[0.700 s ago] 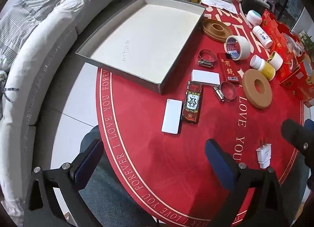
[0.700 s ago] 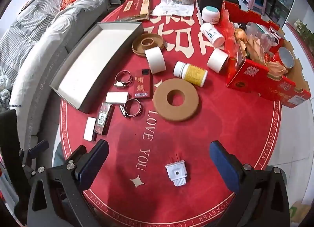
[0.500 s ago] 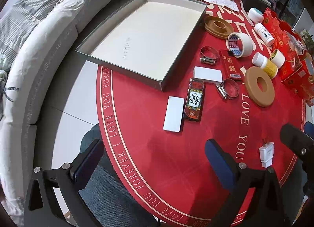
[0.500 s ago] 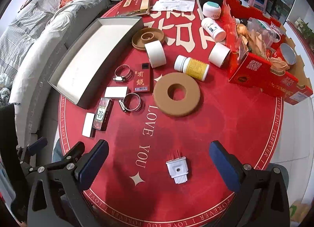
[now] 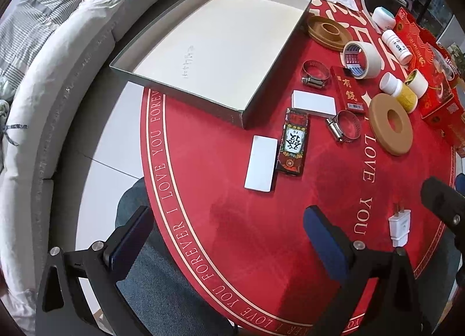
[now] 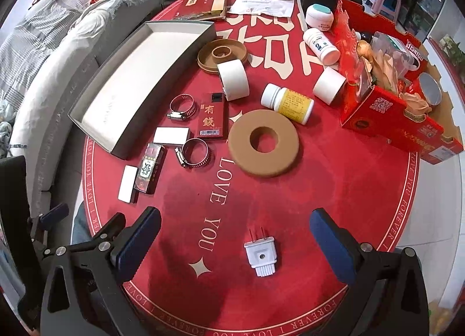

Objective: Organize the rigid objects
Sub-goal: 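Move the left tool toward the white card and the right tool toward the cork ring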

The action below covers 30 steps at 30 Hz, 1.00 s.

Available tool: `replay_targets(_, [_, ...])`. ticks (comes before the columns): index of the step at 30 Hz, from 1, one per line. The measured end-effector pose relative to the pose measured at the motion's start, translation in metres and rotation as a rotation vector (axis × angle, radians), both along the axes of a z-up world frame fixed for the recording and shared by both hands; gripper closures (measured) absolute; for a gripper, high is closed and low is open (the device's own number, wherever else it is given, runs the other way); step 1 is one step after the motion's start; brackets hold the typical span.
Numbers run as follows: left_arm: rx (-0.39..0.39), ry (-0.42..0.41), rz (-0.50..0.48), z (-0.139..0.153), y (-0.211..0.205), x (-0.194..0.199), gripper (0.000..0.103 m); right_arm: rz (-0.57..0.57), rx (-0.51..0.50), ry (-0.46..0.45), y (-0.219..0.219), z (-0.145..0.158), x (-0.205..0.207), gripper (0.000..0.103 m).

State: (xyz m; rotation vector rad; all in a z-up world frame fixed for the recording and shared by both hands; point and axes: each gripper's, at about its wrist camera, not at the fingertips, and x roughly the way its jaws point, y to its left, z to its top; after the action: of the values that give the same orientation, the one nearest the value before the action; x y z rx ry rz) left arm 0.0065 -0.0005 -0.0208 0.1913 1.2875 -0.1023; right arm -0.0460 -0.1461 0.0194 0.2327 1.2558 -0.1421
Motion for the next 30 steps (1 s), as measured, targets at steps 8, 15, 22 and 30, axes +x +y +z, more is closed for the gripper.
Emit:
replay_targets(8, [0.025,-0.026,-0.02,-0.013,0.0,0.006,0.0,-0.003,0.009,0.031,-0.004,-0.014,-0.006,0.0])
replay_targets(15, [0.021,-0.003,-0.031,-0.036,0.004,0.02,0.0,-0.028,0.011,0.093,-0.018,-0.035,-0.02,0.0])
replay_targets(22, [0.067,-0.049,-0.118,-0.049,-0.019,0.031,0.0,-0.038,0.028,0.143,-0.022,-0.057,-0.027,0.0])
replay_targets(30, [0.039,-0.087,-0.176,-0.051,-0.035,0.045,0.0,0.006,-0.039,0.212,-0.019,-0.098,-0.023,0.0])
